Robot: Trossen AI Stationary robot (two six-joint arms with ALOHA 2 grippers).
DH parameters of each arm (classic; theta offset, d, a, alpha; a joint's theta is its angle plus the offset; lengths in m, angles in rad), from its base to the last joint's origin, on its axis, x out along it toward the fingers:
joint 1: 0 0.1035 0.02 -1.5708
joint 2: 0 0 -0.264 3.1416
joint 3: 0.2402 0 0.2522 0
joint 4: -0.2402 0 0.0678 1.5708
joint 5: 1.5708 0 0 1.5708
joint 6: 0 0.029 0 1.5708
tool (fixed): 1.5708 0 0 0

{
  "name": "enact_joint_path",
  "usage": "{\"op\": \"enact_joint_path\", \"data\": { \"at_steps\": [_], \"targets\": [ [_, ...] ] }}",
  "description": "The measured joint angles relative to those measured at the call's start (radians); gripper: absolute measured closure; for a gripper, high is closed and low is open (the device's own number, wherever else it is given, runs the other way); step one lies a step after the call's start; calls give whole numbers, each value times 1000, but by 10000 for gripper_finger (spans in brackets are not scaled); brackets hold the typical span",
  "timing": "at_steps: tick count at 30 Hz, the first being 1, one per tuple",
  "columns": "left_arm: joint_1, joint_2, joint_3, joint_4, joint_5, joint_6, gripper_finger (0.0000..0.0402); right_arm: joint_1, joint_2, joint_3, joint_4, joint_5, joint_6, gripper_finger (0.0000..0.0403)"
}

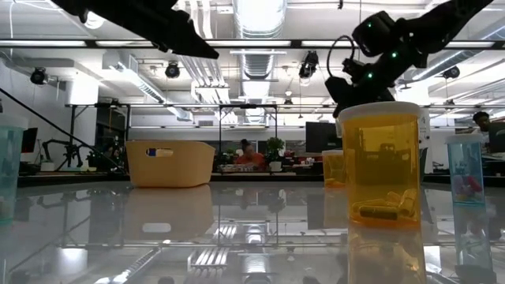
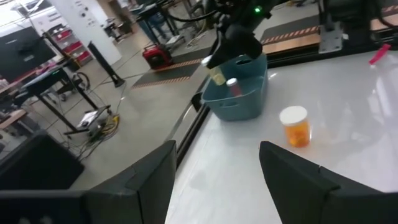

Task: Pick and place medicine bottles into bin by pill shape (circle, oval)
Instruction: Put the peach bottle pill into the blue bin

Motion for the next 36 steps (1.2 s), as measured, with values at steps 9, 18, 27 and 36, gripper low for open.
{"op": "enact_joint_path", "data": {
  "at_steps": [9, 18, 27, 36],
  "targets": [
    [14, 0, 0, 0, 1, 1, 187, -39, 0, -92, 45, 27, 131, 289],
    [14, 0, 0, -1, 2, 6, 187, -39, 0, -243, 278, 69, 159, 289],
    [14, 0, -1, 2, 2, 6, 187, -39, 57, -298, 417, 79, 139, 289],
    [14, 1, -1, 5, 2, 0, 187, -39, 231, -284, 570, 79, 120, 289]
  ]
}}
